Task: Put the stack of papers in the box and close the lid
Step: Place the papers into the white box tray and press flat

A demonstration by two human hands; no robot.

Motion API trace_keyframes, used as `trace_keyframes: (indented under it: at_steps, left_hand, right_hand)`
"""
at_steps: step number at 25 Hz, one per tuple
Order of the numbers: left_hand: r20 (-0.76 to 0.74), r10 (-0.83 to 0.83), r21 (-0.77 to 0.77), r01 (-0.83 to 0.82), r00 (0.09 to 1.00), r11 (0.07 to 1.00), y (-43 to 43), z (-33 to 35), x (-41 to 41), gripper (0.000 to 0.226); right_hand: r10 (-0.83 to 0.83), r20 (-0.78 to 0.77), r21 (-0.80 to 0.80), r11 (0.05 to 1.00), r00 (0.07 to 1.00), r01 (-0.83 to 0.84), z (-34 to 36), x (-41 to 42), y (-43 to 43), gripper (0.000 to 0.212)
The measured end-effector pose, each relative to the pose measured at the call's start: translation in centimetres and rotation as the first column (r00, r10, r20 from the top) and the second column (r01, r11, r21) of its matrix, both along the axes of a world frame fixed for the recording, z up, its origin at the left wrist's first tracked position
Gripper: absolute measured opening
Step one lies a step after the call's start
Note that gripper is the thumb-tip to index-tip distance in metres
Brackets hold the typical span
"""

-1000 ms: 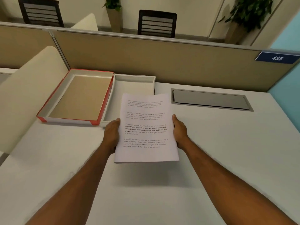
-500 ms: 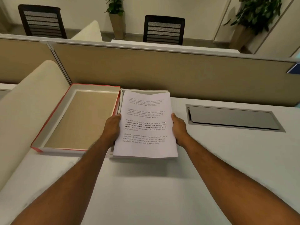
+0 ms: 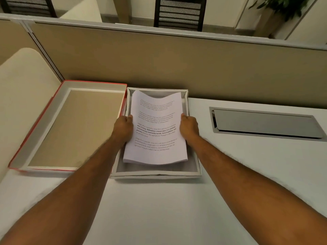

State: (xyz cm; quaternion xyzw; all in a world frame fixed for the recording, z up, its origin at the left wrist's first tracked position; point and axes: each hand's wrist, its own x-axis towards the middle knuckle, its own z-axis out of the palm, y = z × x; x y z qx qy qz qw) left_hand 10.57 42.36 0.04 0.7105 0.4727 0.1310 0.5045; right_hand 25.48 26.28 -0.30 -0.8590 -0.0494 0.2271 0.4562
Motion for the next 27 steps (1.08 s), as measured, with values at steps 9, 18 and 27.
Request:
trace_keyframes:
  at_steps: [9,18,27]
  left_hand:
    - [-0.261,0.093,0.148,-0.056,0.961,0.987,-1.5,0.3,1.3,0.034]
    - [-0.296,-0.103,0.343,0.206,0.95,0.917,-5.9,-2.3,-1.2,0.061]
    - [-0.343,-0.151,0.414,0.294,0.927,0.861,-6.9,-3.2,-2.7,0.072]
  right_hand:
    - [-0.018,-0.245,-0.118,0.993,0.969,-0.011,2.1,-0.3,0.9,0.04]
    - [0.382,0.254,-0.418,0.872,0.888,-0.256,1.5,-3.9,-0.8,0.042]
    - [0.641,0.317,-0.623,0.697,0.7,-0.356,-3.2,-6.9,-2.7,0.085]
